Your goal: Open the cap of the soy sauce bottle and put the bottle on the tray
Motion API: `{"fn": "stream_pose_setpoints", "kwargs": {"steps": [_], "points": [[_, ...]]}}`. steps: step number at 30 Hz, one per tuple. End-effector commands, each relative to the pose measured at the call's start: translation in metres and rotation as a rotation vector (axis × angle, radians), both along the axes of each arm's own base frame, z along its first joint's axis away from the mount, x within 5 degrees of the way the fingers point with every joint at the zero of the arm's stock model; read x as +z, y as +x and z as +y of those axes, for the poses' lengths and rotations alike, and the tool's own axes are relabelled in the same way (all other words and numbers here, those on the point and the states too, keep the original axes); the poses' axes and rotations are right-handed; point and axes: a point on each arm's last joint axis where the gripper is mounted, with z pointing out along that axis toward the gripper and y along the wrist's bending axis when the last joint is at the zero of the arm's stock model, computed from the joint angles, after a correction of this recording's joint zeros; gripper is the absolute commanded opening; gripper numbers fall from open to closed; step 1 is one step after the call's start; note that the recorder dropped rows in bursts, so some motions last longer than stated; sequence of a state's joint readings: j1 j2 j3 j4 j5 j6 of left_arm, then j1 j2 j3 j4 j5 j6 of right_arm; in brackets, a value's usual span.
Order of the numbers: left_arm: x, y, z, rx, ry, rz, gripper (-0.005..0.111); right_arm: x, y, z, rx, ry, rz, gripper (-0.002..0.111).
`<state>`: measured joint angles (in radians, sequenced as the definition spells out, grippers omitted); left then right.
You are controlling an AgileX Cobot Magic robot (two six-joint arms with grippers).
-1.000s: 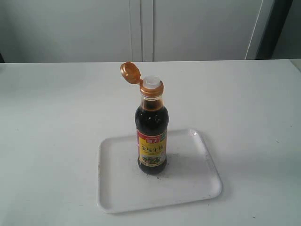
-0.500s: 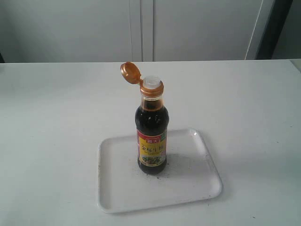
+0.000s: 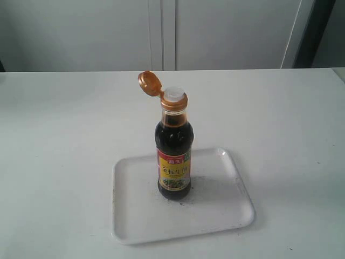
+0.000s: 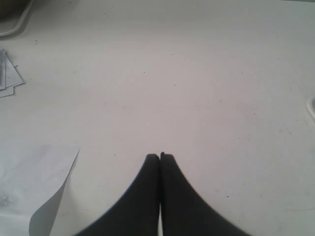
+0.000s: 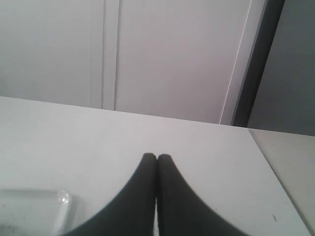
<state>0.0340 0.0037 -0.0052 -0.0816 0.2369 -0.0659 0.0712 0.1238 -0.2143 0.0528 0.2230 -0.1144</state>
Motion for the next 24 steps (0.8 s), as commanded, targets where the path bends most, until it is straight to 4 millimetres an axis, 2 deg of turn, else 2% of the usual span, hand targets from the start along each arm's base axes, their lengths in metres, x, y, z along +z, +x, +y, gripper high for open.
{"fn": "stream_pose_setpoints", "kwargs": {"steps": [1,24], "points": [[-0.001,0.000,0.000,0.005,-0.006,-0.003,0.000,-0.013,-0.003,0.000,-0.005,0.034,0.008,0.000],[-0.001,0.000,0.000,0.005,-0.006,-0.003,0.000,-0.067,-0.003,-0.001,-0.012,0.041,0.118,0.000]]}}
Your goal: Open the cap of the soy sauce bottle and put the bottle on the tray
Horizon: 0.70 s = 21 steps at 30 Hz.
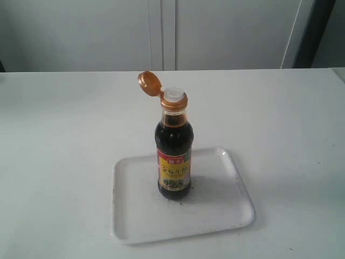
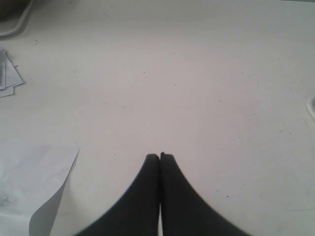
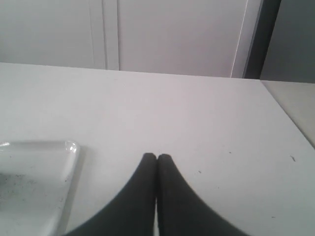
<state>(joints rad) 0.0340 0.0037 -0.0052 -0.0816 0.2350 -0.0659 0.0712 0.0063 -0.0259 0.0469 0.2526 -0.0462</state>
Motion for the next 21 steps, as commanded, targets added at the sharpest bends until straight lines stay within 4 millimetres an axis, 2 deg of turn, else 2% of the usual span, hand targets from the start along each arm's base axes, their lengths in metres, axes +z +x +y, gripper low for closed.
{"fn": "stream_pose_setpoints", "kwargs": {"steps": [1,21], "points": [[-0.0013,0.0000,0.0000,0.005,-0.006,-0.001,0.000,-0.0079,0.0005,-0.0006,-0.006,-0.016,0.013,0.000],[-0.0013,0.0000,0.0000,0.005,-0.006,-0.001,0.000,-0.0140,-0.0006,-0.0014,-0.006,-0.058,0.078,0.000]]}}
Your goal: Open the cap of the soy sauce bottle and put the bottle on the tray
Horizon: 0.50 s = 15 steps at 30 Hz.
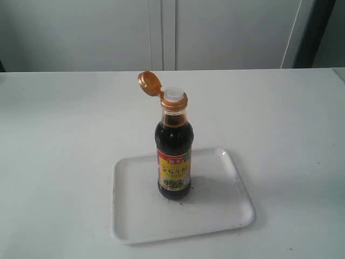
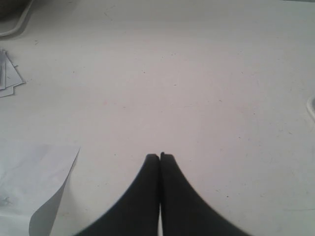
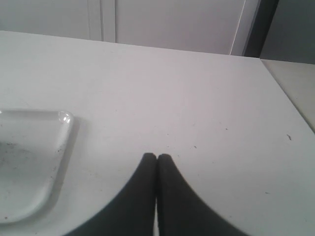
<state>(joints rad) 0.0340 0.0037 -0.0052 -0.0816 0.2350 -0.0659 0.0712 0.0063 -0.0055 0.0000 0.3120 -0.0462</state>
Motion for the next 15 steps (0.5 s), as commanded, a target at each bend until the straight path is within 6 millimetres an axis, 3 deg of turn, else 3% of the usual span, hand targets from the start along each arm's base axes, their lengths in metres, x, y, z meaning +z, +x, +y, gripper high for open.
{"fn": "stream_pose_setpoints", "kwargs": {"steps": [1,15], "points": [[-0.0013,0.0000,0.0000,0.005,-0.006,-0.001,0.000,-0.0019,-0.0003,-0.0003,-0.004,-0.004,0.004,0.000],[-0.0013,0.0000,0.0000,0.005,-0.006,-0.001,0.000,-0.0016,-0.0003,-0.0002,-0.002,-0.002,0.000,0.000]]}}
